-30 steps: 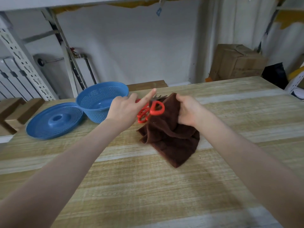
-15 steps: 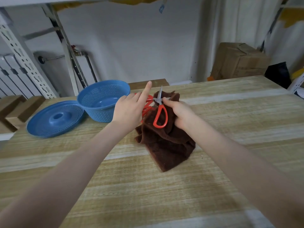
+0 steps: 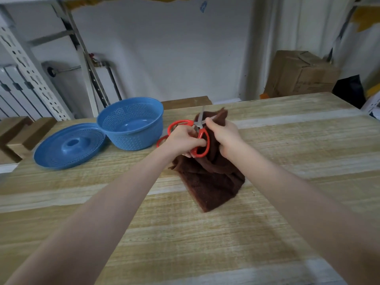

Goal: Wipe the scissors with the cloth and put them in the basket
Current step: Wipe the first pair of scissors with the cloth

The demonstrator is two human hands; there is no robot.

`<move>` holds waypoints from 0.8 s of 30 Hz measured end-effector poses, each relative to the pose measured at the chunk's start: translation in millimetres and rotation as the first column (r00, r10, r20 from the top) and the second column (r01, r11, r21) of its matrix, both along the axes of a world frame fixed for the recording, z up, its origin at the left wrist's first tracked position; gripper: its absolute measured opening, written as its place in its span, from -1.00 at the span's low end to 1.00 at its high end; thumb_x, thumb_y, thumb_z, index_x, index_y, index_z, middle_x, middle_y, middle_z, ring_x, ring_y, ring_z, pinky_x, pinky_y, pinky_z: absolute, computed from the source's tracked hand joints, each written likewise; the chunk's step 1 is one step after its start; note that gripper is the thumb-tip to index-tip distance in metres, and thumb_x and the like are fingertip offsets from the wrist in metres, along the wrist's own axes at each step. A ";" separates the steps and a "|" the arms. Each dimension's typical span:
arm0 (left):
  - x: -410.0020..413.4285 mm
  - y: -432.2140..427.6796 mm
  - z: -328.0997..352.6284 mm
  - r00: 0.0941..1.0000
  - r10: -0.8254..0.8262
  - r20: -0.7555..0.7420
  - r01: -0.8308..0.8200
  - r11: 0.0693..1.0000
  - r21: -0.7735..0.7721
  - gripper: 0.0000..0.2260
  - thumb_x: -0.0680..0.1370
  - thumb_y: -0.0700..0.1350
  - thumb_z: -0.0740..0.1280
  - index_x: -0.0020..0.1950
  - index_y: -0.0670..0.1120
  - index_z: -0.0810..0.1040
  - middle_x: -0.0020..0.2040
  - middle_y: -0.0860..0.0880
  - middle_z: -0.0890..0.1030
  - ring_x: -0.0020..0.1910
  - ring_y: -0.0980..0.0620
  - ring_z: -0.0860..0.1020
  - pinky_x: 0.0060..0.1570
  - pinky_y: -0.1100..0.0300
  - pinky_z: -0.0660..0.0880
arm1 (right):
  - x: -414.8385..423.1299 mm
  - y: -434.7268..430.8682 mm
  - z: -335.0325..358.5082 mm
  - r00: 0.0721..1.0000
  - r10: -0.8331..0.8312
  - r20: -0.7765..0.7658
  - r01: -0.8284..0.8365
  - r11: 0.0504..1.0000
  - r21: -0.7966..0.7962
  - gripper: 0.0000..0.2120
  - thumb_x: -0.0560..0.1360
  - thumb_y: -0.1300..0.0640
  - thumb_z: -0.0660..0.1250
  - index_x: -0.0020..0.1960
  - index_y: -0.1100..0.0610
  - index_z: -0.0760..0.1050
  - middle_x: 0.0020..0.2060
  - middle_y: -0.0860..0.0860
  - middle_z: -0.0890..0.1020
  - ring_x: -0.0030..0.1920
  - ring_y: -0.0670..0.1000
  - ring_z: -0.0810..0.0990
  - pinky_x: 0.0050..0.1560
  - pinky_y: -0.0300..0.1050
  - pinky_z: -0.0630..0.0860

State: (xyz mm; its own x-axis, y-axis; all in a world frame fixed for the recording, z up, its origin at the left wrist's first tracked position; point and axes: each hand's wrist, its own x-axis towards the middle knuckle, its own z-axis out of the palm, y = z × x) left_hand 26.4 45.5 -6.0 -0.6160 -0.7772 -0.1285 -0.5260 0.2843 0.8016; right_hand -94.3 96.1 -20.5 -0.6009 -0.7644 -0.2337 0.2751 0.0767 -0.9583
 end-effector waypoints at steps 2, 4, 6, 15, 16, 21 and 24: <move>0.6 -1.2 4.1 0.998 0.020 -0.066 -0.010 0.989 0.145 -0.94 0.52 -0.27 0.35 -0.10 -0.14 0.52 -0.37 -0.08 0.51 -0.52 0.06 0.48 -0.50 0.27 0.44 | -2.8 5.0 3.2 0.993 0.115 -0.021 -0.116 0.993 -0.037 -0.87 0.57 0.10 0.35 0.04 0.15 0.56 -0.10 0.03 0.67 -0.03 0.04 0.65 0.04 -0.07 0.58; 2.7 -5.6 6.1 0.992 0.082 -0.097 -0.061 0.977 0.203 -0.88 0.55 -0.33 0.28 -0.10 -0.12 0.50 -0.36 -0.08 0.44 -0.54 0.07 0.37 -0.59 0.31 0.32 | -12.7 8.1 5.0 0.987 0.153 -0.051 -0.155 0.987 -0.047 -0.89 0.60 0.18 0.29 0.07 0.19 0.54 -0.08 0.05 0.66 0.02 0.06 0.64 -0.02 -0.11 0.58; 7.1 -13.4 2.0 0.996 0.078 -0.050 -0.074 0.995 0.072 -0.87 0.56 -0.32 0.23 -0.07 -0.11 0.49 -0.33 -0.12 0.45 -0.56 0.05 0.35 -0.60 0.31 0.27 | -24.9 11.3 7.7 0.993 0.090 -0.082 -0.093 0.995 -0.029 -0.90 0.61 0.24 0.23 0.03 0.18 0.53 -0.02 0.09 0.65 0.05 0.08 0.62 -0.02 -0.09 0.59; 11.3 -9.1 13.5 0.999 -0.051 0.018 0.053 0.990 -0.134 -0.68 0.58 -0.26 0.26 0.31 -0.08 0.34 -0.18 -0.01 0.51 -0.46 0.13 0.40 -0.63 0.43 0.25 | -24.5 19.2 22.4 0.698 -0.247 -0.672 0.087 0.961 -0.263 -0.67 0.67 0.10 0.08 -0.19 0.25 0.39 -0.33 0.05 0.46 -0.23 0.07 0.46 -0.16 0.04 0.38; 10.8 -8.3 13.6 0.998 -0.065 0.015 0.066 0.991 -0.118 -0.64 0.58 -0.27 0.27 0.35 -0.08 0.31 -0.12 -0.03 0.53 -0.45 0.13 0.43 -0.62 0.42 0.27 | -20.2 17.8 20.4 0.612 -0.226 -0.758 0.048 0.967 -0.249 -0.69 0.66 0.11 0.09 -0.22 0.19 0.34 -0.37 -0.03 0.39 -0.25 0.04 0.40 -0.19 -0.01 0.30; 8.1 -4.6 9.5 0.998 -0.065 0.008 0.066 0.970 -0.232 -0.54 0.51 -0.29 0.30 0.38 -0.08 0.30 -0.09 -0.10 0.63 -0.26 0.02 0.59 -0.32 0.24 0.45 | -6.2 7.5 -0.9 0.307 0.050 -0.950 0.115 0.989 0.089 -0.73 0.65 0.01 0.10 -0.12 0.15 0.40 -0.22 0.07 0.53 -0.15 0.17 0.51 -0.21 -0.05 0.31; 9.4 -5.6 7.9 0.998 -0.066 0.004 0.064 0.959 -0.275 -0.54 0.50 -0.28 0.33 0.36 -0.12 0.28 0.13 -0.06 0.62 0.10 -0.01 0.56 -0.05 0.26 0.41 | -4.3 7.5 0.2 0.353 0.123 -0.927 0.159 0.969 0.189 -0.66 0.62 -0.11 0.13 0.10 0.15 0.49 -0.08 0.09 0.63 -0.04 0.17 0.57 -0.16 -0.05 0.39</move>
